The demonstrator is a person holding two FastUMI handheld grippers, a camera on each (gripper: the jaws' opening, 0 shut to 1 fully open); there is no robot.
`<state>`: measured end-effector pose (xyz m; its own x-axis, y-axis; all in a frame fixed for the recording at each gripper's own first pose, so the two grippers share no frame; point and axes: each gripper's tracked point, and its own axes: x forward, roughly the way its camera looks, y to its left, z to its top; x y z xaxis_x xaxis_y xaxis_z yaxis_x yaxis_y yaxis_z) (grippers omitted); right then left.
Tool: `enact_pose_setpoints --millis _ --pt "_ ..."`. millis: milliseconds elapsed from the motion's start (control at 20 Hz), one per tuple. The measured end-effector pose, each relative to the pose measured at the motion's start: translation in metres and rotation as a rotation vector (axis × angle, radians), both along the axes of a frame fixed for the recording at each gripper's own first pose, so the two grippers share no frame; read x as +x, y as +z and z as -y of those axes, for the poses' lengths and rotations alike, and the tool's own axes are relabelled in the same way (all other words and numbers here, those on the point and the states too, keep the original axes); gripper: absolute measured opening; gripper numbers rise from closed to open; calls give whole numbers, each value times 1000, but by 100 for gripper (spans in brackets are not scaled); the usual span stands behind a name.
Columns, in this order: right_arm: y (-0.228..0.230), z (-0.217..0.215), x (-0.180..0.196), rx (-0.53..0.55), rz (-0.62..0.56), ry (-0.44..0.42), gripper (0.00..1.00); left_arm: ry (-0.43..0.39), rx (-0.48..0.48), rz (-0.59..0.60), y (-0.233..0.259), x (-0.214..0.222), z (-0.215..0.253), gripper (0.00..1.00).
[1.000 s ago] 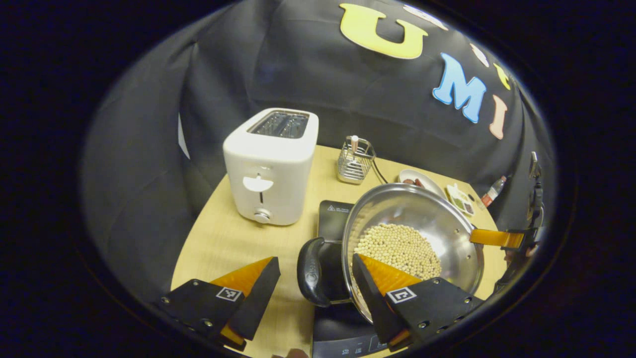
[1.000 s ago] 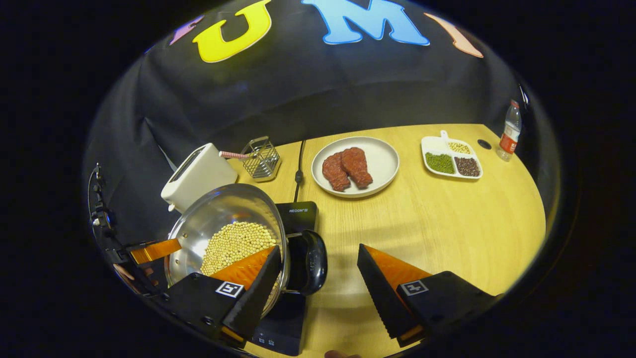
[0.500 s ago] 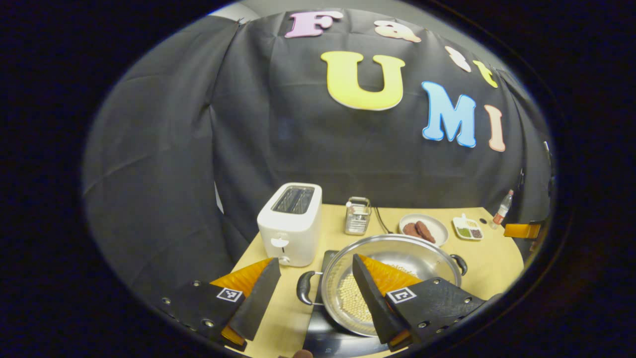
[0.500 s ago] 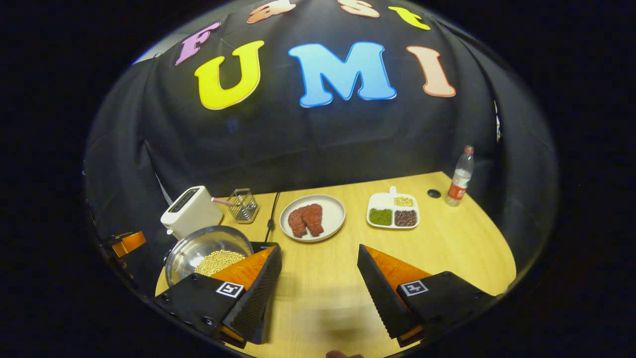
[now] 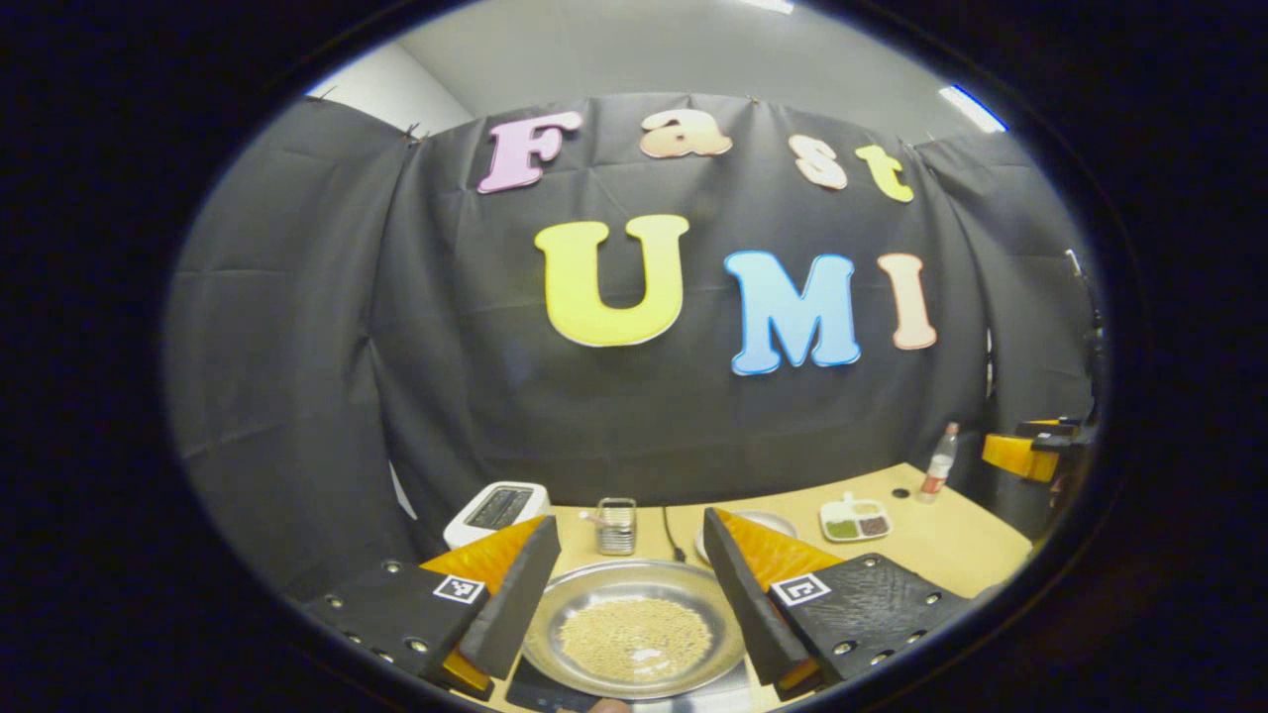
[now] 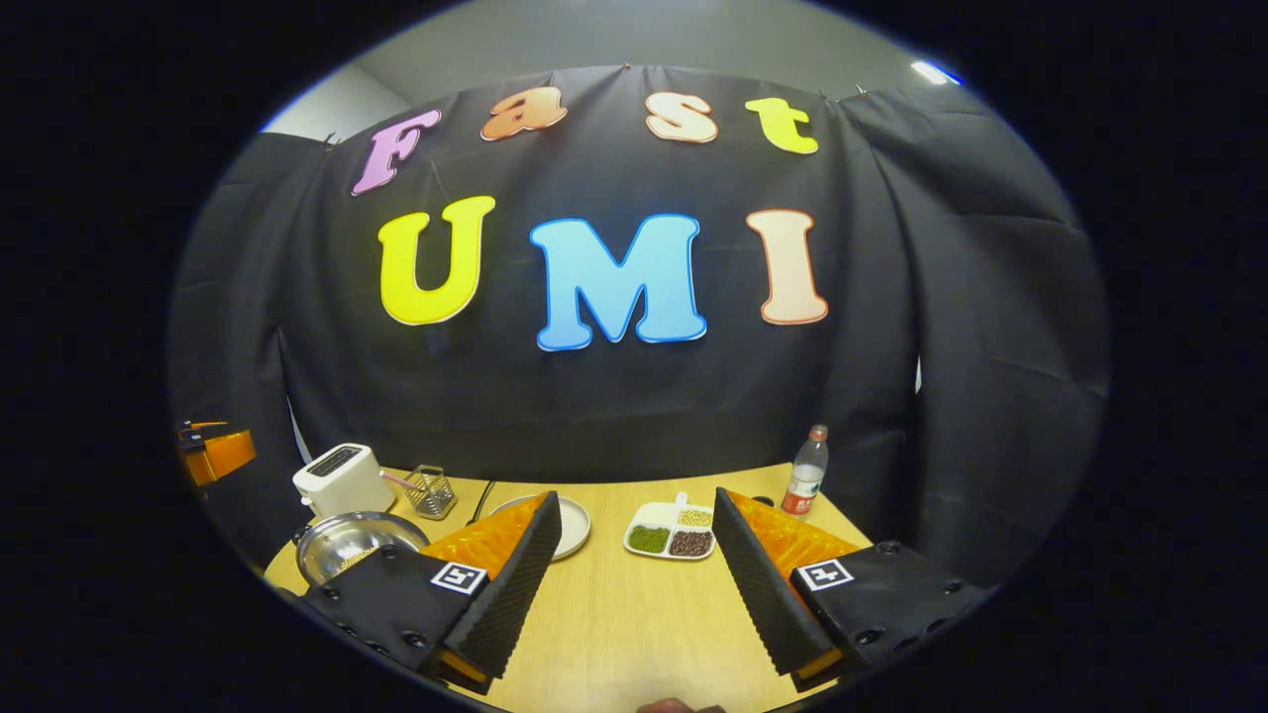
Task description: First push the handle of the pot to place it horizontally, then grasp the pot with both hands and set it on the induction cooktop.
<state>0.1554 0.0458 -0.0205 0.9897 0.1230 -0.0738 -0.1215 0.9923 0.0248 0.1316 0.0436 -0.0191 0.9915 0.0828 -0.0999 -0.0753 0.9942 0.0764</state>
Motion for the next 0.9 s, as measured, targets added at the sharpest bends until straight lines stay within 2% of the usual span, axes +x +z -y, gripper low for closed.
enact_pose_setpoints --millis 50,200,350,400,500,550,600,800,850,900 --pt "12 12 -3 -14 29 -8 98 -1 -15 10 7 -6 17 85" --pt "36 46 -16 -80 118 -37 98 -12 -55 56 25 -18 59 85" --pt "42 68 -33 -126 147 -27 92 -13 -66 102 42 -32 89 92" --pt "43 75 -38 -124 154 -24 97 -14 -63 126 49 -38 98 92" --pt "40 86 -45 -106 148 -12 97 -5 -58 168 57 -49 111 84" --pt "36 92 -48 -105 141 -9 92 -1 -67 177 60 -55 119 84" --pt "33 98 -52 -104 136 -5 97 3 -79 183 59 -60 127 85" --pt "28 119 -65 -104 134 18 97 31 -83 169 47 -80 146 84" --pt "26 124 -66 -93 129 21 97 42 -85 157 42 -85 151 89" --pt "27 127 -68 -76 127 31 96 55 -87 153 41 -90 156 84"
